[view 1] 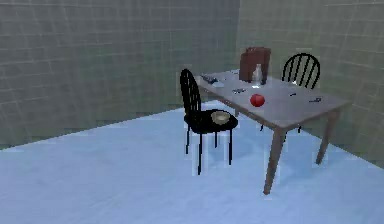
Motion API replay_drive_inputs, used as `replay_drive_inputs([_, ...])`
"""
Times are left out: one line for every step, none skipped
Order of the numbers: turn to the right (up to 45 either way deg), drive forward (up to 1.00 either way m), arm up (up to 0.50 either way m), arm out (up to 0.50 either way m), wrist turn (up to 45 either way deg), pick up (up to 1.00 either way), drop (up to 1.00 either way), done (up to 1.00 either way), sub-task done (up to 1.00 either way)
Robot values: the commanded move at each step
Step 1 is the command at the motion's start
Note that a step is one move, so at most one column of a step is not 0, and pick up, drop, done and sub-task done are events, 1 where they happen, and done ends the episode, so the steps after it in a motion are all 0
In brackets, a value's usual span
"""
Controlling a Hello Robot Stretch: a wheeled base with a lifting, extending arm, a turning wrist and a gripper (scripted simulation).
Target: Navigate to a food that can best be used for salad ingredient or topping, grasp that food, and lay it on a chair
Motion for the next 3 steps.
replay_drive_inputs([-30.0, 0.00, 0.00, 0.00, 0.0, 0.00, 0.00, 0.00, 0.00])
replay_drive_inputs([0.0, 0.15, 0.00, 0.00, 0.0, 0.00, 0.00, 0.00, 0.00])
replay_drive_inputs([45.0, 0.00, 0.00, 0.00, 0.0, 0.00, 0.00, 0.00, 0.00])
